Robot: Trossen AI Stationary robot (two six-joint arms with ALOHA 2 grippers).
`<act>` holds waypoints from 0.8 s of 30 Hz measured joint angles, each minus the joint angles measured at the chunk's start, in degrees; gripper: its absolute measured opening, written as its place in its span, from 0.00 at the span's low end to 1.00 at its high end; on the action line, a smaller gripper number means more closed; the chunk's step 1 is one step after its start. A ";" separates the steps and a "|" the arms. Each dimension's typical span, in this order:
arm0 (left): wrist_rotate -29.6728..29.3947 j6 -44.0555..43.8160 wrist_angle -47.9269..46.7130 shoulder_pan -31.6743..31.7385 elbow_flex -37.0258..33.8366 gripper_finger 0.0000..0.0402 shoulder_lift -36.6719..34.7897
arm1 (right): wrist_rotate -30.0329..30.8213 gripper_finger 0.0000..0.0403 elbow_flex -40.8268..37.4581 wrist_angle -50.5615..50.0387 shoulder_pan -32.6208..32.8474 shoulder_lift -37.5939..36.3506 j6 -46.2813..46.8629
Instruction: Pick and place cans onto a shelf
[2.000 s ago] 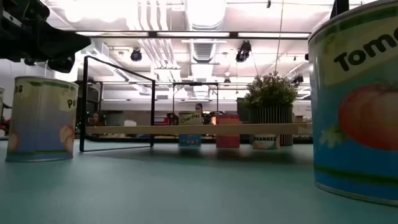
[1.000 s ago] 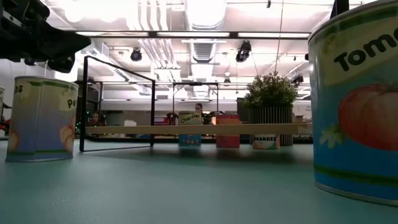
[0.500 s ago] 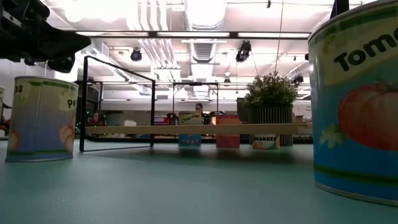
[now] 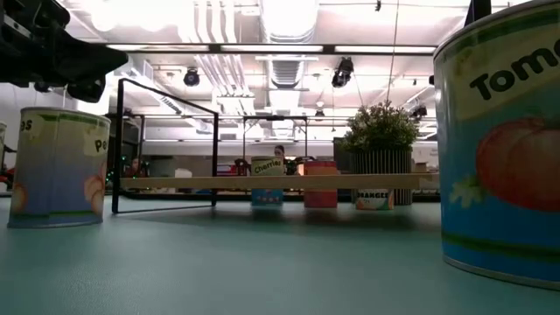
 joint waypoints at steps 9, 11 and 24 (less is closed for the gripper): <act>0.00 -0.26 1.75 0.00 0.00 0.00 0.00 | -0.01 0.03 0.00 -0.01 0.01 0.00 0.00; 0.00 -3.12 5.57 0.01 0.00 0.00 0.00 | -0.02 0.03 0.00 0.01 0.00 0.01 0.81; -0.02 -15.08 33.25 0.01 0.00 0.00 0.00 | -0.07 0.03 0.00 13.73 0.02 0.01 25.91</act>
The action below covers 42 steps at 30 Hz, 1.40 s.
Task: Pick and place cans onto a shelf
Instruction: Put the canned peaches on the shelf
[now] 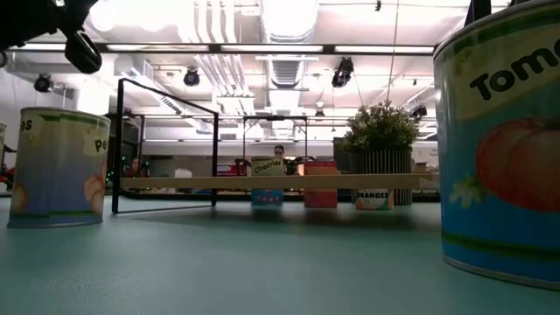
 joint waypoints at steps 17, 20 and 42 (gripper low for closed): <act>0.41 -9.54 7.00 -0.02 3.55 0.00 11.54 | 2.41 0.03 0.00 12.85 0.00 -0.01 -5.83; 0.87 -10.44 3.79 -0.19 9.70 0.00 18.11 | 3.33 0.03 0.23 14.39 -0.02 -0.01 -7.96; 9.84 -61.35 -82.72 -7.64 62.07 0.00 70.73 | 4.61 0.03 3.82 13.41 -0.02 0.00 -11.80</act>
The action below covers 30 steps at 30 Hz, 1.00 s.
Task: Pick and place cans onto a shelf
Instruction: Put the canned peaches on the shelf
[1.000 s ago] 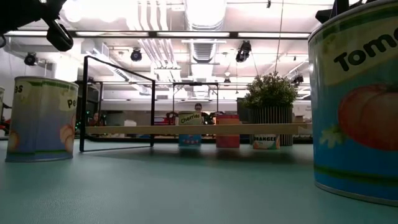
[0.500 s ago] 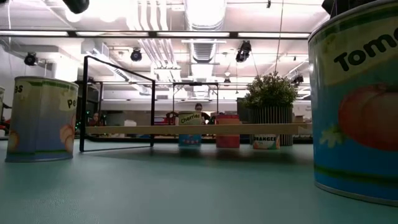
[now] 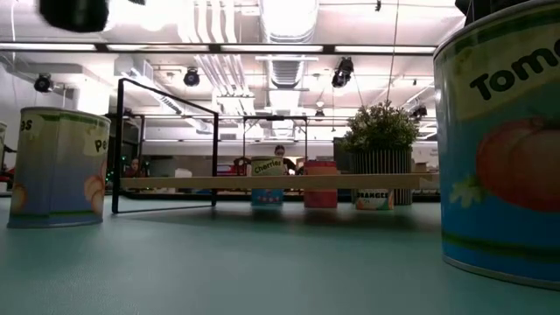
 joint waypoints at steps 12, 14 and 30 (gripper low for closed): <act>11.27 -12.77 -15.26 -2.87 7.66 0.00 15.37 | -0.04 0.03 0.00 -1.43 0.00 -0.01 2.26; 11.20 -13.23 -18.35 -2.87 8.88 0.00 15.67 | -0.04 0.03 0.00 -1.43 0.00 0.00 2.34; 7.01 -22.06 -23.67 -2.76 8.21 0.57 14.93 | -0.07 0.03 -0.07 -1.81 0.00 0.00 2.19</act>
